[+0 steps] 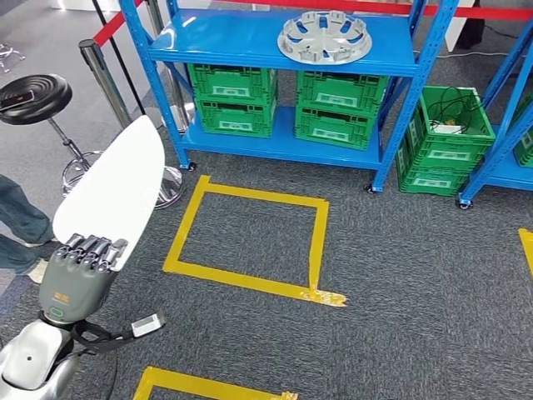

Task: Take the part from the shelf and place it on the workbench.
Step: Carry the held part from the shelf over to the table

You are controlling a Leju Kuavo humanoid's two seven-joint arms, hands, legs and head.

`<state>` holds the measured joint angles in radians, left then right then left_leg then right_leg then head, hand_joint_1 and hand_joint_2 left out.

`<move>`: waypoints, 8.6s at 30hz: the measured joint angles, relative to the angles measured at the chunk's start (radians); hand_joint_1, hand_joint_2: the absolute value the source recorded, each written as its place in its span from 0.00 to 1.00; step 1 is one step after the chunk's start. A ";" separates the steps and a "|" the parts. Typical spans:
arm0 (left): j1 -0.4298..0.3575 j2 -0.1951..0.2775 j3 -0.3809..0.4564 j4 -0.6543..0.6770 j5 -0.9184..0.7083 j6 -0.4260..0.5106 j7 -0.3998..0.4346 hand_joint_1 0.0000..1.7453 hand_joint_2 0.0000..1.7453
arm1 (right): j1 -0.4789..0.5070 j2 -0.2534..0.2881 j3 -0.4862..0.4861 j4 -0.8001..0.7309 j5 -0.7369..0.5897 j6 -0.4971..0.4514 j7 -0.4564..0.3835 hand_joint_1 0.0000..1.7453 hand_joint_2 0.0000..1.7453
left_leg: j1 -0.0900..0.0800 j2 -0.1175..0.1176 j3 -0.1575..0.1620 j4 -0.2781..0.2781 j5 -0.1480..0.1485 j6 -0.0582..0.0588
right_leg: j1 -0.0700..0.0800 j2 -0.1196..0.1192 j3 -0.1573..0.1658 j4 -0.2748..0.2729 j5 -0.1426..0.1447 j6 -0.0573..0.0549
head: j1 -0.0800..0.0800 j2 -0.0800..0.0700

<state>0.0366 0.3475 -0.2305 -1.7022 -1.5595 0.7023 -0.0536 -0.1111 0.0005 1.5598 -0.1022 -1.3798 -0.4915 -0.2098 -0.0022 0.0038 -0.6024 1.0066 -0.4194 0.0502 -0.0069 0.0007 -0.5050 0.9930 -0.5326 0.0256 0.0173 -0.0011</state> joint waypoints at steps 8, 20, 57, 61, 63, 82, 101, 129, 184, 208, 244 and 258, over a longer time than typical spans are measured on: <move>0.001 0.003 -0.003 -0.001 0.000 0.000 0.000 1.00 1.00 | 0.000 0.000 0.000 0.000 0.008 -0.006 0.004 0.00 0.00 | 0.005 -0.002 -0.005 -0.007 0.018 -0.032 | 0.005 -0.003 0.000 0.004 0.006 -0.013 | 0.000 0.000; 0.000 0.004 -0.003 -0.001 0.000 0.000 0.008 1.00 1.00 | -0.001 0.000 0.000 0.000 0.043 -0.025 0.035 0.00 0.00 | 0.003 -0.002 -0.011 0.000 0.009 -0.053 | 0.001 -0.003 -0.011 0.003 0.005 -0.010 | 0.001 0.000; 0.011 0.034 -0.010 -0.007 -0.003 0.000 0.024 1.00 1.00 | -0.003 -0.001 0.000 -0.002 0.072 -0.047 0.053 0.00 0.00 | -0.001 0.039 0.004 0.018 -0.029 -0.038 | -0.002 -0.118 0.002 0.022 -0.023 0.012 | -0.009 0.000; 0.013 0.035 -0.008 -0.011 -0.003 0.000 0.034 1.00 1.00 | -0.003 0.000 0.000 -0.003 0.086 -0.054 0.056 0.00 0.00 | 0.002 -0.008 0.000 0.012 -0.022 -0.019 | -0.004 -0.012 -0.098 0.234 -0.133 0.017 | -0.007 0.000; 0.024 0.037 -0.003 -0.015 -0.001 0.000 0.037 1.00 1.00 | 0.000 0.002 0.000 -0.004 0.099 -0.061 0.060 0.00 0.00 | -0.001 -0.035 -0.002 0.012 -0.021 -0.017 | -0.002 -0.002 -0.149 0.318 -0.146 0.013 | -0.007 0.000; 0.043 -0.039 0.310 -0.012 0.154 0.000 -0.368 1.00 1.00 | -0.037 0.057 0.000 -0.011 0.181 -0.116 0.124 0.00 0.00 | 0.022 0.035 -0.045 0.108 -0.032 -0.091 | 0.001 -0.083 -0.007 0.006 0.013 -0.022 | -0.022 0.000; 0.046 -0.156 0.311 -0.008 0.134 0.000 -0.352 1.00 1.00 | -0.004 0.022 -0.001 -0.012 0.149 -0.081 0.075 0.00 0.00 | 0.004 -0.130 -0.017 0.017 -0.008 -0.036 | 0.002 0.066 -0.039 0.020 0.023 -0.010 | -0.017 0.000; 0.022 -0.152 0.184 0.047 0.145 0.000 -0.237 1.00 1.00 | 0.008 0.004 -0.004 -0.011 0.130 -0.064 0.077 0.00 0.00 | 0.003 -0.098 0.002 0.019 -0.030 -0.023 | -0.007 0.071 -0.089 0.081 0.029 0.007 | -0.018 0.000; -0.009 -0.032 -0.022 0.146 0.416 -0.015 -0.142 1.00 1.00 | 0.006 0.007 -0.003 -0.010 0.114 -0.042 0.083 0.00 0.00 | -0.003 -0.011 0.037 -0.011 -0.041 0.002 | -0.006 0.001 -0.174 0.281 -0.082 0.029 | -0.016 0.000; -0.050 -0.036 -0.008 0.143 0.416 -0.009 -0.135 1.00 1.00 | 0.007 0.007 -0.003 -0.009 0.106 -0.046 0.082 0.00 0.00 | -0.016 -0.013 -0.029 0.021 -0.008 -0.013 | 0.006 0.006 0.018 0.025 -0.018 0.002 | -0.019 0.000; -0.068 -0.048 -0.018 0.157 0.450 -0.044 -0.132 1.00 1.00 | 0.006 0.007 -0.002 -0.007 0.131 -0.049 0.095 0.00 0.00 | -0.013 -0.014 0.066 0.002 -0.082 -0.030 | 0.007 0.007 -0.096 0.029 0.071 -0.013 | -0.006 0.000; -0.070 -0.050 -0.008 0.158 0.397 -0.024 -0.113 1.00 1.00 | 0.005 0.007 -0.002 -0.007 0.167 -0.058 0.116 0.00 0.00 | -0.009 -0.028 0.085 -0.026 -0.064 0.008 | -0.002 0.001 -0.198 0.236 -0.028 0.018 | -0.001 0.000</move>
<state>-0.0337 0.2979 -0.2385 -1.5445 -1.1627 0.6780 -0.1662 -0.1058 0.0071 1.5579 -0.1096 -1.2127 -0.5500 -0.0935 -0.0115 -0.0244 -0.5175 0.9804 -0.4832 0.0583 -0.0092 0.0018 -0.7027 1.2288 -0.5607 0.0441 0.0158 -0.0010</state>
